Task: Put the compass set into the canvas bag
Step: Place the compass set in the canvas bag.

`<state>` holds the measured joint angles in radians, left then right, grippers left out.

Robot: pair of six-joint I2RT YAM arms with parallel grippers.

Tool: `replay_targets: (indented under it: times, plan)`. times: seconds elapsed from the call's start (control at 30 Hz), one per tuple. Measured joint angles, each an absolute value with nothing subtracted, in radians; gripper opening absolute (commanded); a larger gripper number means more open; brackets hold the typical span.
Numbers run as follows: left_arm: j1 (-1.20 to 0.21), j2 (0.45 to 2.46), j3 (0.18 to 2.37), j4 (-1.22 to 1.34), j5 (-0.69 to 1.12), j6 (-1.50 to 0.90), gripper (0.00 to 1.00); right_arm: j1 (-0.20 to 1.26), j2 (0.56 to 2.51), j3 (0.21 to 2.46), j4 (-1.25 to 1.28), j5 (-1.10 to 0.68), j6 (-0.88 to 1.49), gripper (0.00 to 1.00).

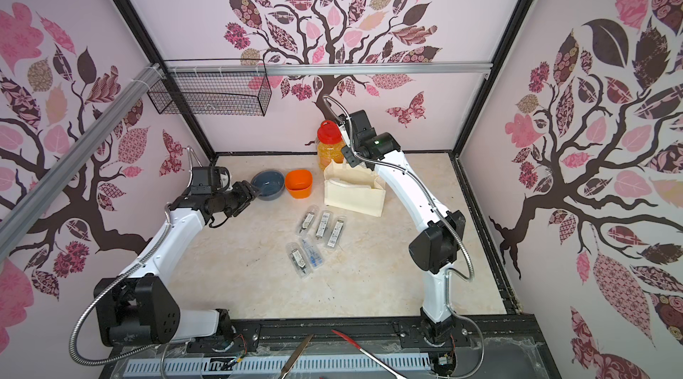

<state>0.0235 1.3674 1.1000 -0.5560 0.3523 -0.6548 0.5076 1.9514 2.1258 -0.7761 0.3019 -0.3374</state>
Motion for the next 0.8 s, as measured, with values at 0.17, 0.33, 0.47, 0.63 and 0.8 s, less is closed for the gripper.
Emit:
replay_targets:
  times: [0.17,0.33,0.47,0.63,0.8]
  plan:
    - [0.023,1.368,1.1,-0.557,0.354,-0.652,0.66,0.514,1.951,1.983,-0.631,0.296,-0.469,0.41]
    - [0.023,1.369,1.1,-0.561,0.354,-0.65,0.66,0.516,1.942,1.785,-0.511,0.286,-0.577,0.41]
    - [0.023,1.374,1.1,-0.564,0.36,-0.65,0.65,0.516,1.936,1.69,-0.436,0.287,-0.648,0.41]
    - [0.023,1.374,1.1,-0.566,0.361,-0.65,0.66,0.517,1.937,1.675,-0.388,0.288,-0.694,0.41]
    - [0.023,1.374,1.1,-0.567,0.361,-0.65,0.65,0.517,1.937,1.672,-0.369,0.281,-0.723,0.42]
